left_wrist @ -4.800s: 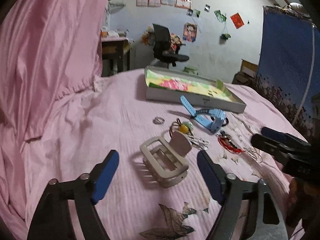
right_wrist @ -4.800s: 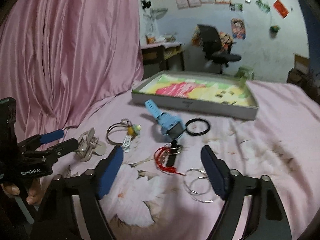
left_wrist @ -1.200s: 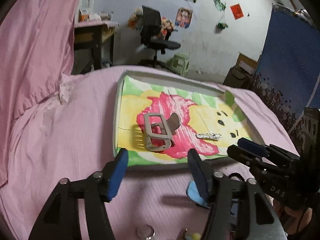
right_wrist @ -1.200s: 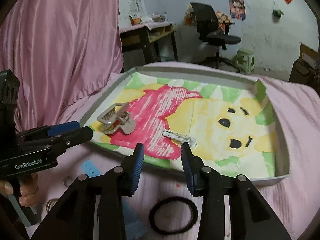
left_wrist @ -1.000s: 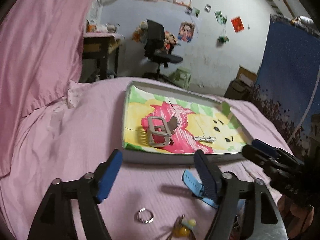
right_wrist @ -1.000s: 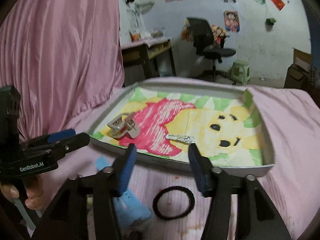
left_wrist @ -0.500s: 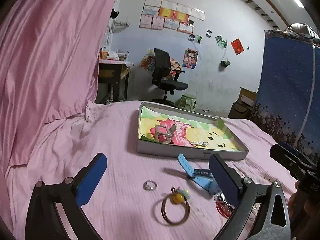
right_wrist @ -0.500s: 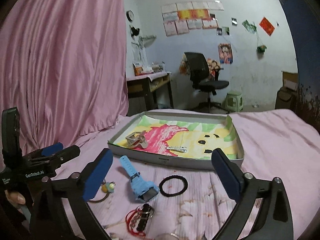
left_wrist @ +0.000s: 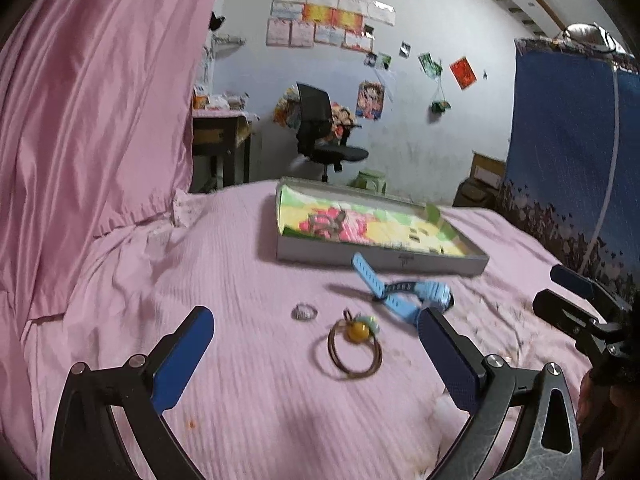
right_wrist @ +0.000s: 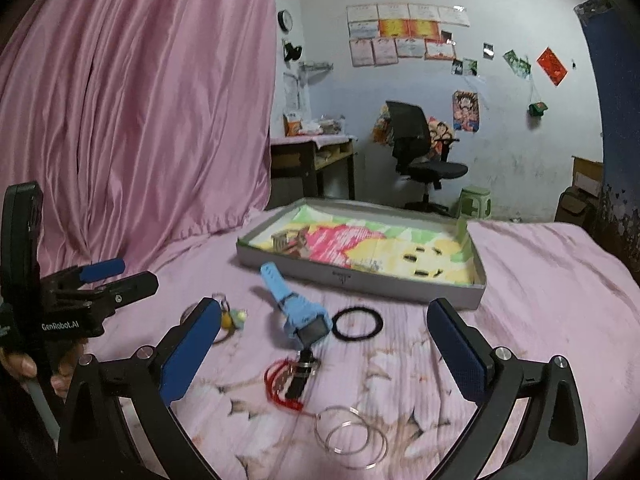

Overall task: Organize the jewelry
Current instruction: 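Move both open tools back toward the remaining jewelry, then grasp the yellow-bead hair tie with the left tool while the right tool grasps the blue smartwatch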

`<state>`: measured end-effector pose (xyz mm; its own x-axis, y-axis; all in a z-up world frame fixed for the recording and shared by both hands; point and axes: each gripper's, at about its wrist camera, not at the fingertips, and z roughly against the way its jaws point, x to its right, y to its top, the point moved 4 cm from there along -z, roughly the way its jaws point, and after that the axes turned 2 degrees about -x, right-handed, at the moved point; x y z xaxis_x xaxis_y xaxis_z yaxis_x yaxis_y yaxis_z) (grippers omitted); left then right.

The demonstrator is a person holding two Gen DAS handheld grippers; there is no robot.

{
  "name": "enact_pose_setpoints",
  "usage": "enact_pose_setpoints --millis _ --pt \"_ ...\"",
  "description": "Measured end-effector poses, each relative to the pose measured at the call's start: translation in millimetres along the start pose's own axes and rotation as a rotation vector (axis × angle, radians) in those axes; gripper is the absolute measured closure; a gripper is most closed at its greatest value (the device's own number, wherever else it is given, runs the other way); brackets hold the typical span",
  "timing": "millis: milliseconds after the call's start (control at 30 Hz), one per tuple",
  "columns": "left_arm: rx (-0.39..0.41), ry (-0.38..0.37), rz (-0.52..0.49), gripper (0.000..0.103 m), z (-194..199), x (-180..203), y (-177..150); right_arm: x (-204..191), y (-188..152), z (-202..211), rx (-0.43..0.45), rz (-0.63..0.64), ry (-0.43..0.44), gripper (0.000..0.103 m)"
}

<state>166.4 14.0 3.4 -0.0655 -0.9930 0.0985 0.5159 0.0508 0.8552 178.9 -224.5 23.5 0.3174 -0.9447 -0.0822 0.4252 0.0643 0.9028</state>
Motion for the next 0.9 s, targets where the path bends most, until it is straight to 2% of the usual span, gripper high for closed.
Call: enact_pose_setpoints --millis 233,333,400,467,667,900 --pt "-0.114 -0.054 -0.01 0.0 -14 -2 -15 0 -17 -11 -0.094 0.011 0.014 0.002" --pt "-0.139 -0.074 -0.01 0.002 -19 -2 -18 -1 -23 -16 -0.131 0.01 0.023 0.005" --pt "-0.158 -0.087 -0.008 0.008 -22 -2 -19 -2 -25 -21 -0.157 0.013 0.033 0.017" --pt "-0.186 -0.1 -0.006 0.02 -27 -1 -21 -3 -27 -27 -0.185 0.013 0.044 0.022" --pt "-0.271 -0.137 0.023 0.041 -44 0 -24 -5 -33 -49 -0.276 0.005 0.076 0.034" --pt "-0.324 -0.152 0.049 0.066 -56 0 -23 -3 -32 -76 -0.338 -0.001 0.1 0.035"
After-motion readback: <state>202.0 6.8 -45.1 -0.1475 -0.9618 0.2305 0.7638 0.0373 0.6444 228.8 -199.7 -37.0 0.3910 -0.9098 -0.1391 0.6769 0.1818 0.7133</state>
